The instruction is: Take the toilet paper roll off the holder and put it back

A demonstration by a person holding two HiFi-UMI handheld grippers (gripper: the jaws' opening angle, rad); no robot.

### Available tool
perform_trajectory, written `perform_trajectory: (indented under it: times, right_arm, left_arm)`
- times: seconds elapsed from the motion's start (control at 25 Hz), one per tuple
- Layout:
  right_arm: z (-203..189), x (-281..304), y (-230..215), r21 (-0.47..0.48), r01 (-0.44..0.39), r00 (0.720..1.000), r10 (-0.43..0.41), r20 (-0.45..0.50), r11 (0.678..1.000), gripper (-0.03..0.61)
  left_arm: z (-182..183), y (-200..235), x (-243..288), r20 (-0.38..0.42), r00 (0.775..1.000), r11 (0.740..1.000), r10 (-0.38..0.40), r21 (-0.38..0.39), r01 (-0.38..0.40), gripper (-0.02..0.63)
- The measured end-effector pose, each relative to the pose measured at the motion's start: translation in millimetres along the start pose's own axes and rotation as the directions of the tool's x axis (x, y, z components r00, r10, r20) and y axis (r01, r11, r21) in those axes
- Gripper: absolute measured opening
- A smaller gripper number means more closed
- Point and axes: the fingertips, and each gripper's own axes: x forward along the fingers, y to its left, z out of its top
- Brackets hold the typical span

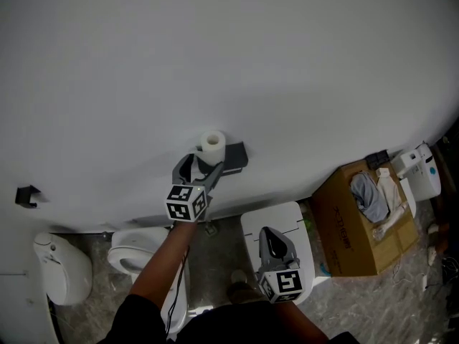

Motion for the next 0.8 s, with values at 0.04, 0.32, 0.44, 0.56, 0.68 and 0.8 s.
perform_trajectory:
  times: [0.04, 0.32, 0.44, 0.56, 0.68, 0.8]
  right_arm:
    - [0.9, -3.3, 2.8, 0.002, -0.005, 1.000, 0.005, 0.014, 1.000, -0.002]
    - [16.6, -29.0, 37.2, -0.002, -0.049, 0.994, 0.049, 0.100, 0.999, -0.002]
    - [12.0, -38.5, 55.5, 0.000, -0.058, 0.995, 0.058, 0.085, 0.998, -0.002]
    - [11.3, -50.8, 80.7, 0.003, -0.080, 0.993, 0.079, 0.084, 0.997, -0.002]
    - [14.2, -64.5, 107.7, 0.001, -0.110, 0.989, 0.109, 0.097, 0.994, -0.002]
    - [11.1, -78.0, 129.4, -0.006, -0.126, 0.987, 0.126, 0.097, 0.992, -0.002]
  left_arm:
    - [1.3, -3.0, -12.3, 0.007, 1.000, 1.000, 0.000, 0.003, 0.000, 0.395]
    - [0.4, -28.5, -135.3, 0.059, 0.998, 1.000, 0.029, -0.013, -0.028, 0.394]
    - [-2.9, -44.5, -189.8, 0.077, 0.996, 0.999, 0.040, -0.030, -0.038, 0.393]
    - [-2.9, -61.4, -244.5, 0.117, 0.992, 0.997, 0.042, -0.068, -0.034, 0.367]
    - [-7.4, -73.0, -296.4, 0.149, 0.987, 0.993, 0.060, -0.106, -0.044, 0.236]
    - [-20.4, -77.8, -339.1, 0.137, 0.985, 0.989, 0.101, -0.125, -0.084, 0.089]
